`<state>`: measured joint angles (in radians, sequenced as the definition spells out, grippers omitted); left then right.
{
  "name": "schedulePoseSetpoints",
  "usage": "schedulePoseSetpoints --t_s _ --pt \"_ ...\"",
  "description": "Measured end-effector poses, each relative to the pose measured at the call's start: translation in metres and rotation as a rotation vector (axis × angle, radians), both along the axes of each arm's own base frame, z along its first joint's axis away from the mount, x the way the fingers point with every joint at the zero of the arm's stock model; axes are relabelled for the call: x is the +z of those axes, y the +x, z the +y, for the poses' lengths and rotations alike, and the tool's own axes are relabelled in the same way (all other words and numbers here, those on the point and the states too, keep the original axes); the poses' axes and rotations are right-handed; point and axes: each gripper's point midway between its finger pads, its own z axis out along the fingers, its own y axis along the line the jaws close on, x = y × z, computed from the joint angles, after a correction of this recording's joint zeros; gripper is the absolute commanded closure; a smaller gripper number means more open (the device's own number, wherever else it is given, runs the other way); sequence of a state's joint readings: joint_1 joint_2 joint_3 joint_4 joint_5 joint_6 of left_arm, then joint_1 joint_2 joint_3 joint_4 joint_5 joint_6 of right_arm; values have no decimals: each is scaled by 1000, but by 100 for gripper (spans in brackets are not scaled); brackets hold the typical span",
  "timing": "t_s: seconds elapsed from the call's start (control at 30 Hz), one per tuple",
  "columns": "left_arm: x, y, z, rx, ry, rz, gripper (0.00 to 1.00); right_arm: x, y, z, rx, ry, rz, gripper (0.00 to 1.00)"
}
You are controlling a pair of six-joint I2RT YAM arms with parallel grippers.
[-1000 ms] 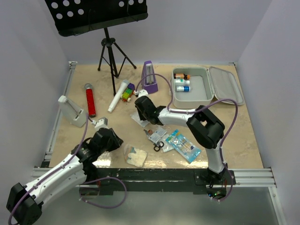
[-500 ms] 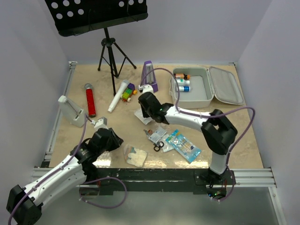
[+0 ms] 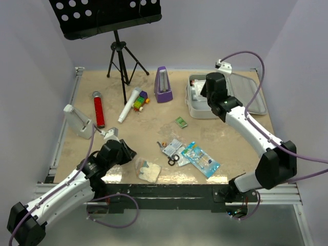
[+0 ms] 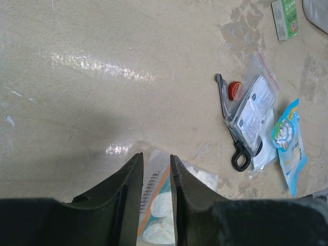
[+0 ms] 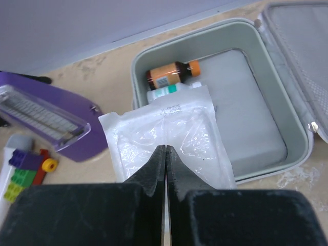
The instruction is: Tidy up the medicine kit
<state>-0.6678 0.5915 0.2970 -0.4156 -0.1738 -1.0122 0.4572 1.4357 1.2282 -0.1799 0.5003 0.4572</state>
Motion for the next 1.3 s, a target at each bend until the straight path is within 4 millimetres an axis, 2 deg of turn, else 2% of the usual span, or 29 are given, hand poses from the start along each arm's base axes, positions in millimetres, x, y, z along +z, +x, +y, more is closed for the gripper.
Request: schedulePoseSetpoints --t_s 0.1,0.2,0.33,0.47,0.53,0.87,1.0,1.2,1.3 --pt "-3 0 -1 -5 6 13 69 -20 11 -17 -60 -8 40 100" --pt "-6 -1 -1 -5 13 22 69 -55 18 -20 -78 -19 110 100" --pt "-5 0 -1 -5 12 21 69 -110 13 -30 -103 -45 220 100" --pt "-7 0 -1 -6 17 25 69 -146 7 -35 -115 -53 289 100" --pt "-8 0 -1 -6 18 27 69 -150 9 -34 -120 -43 286 100" --pt "-9 2 -3 -5 21 29 69 -145 18 -33 -132 -9 252 100" --pt "-10 4 -4 -5 21 29 69 -145 29 -32 -138 -6 245 100" --pt "-11 4 -4 -5 22 31 69 -173 31 -35 -145 -23 299 100" --pt "-11 4 -4 -6 21 31 69 -181 33 -36 -141 -15 311 100"
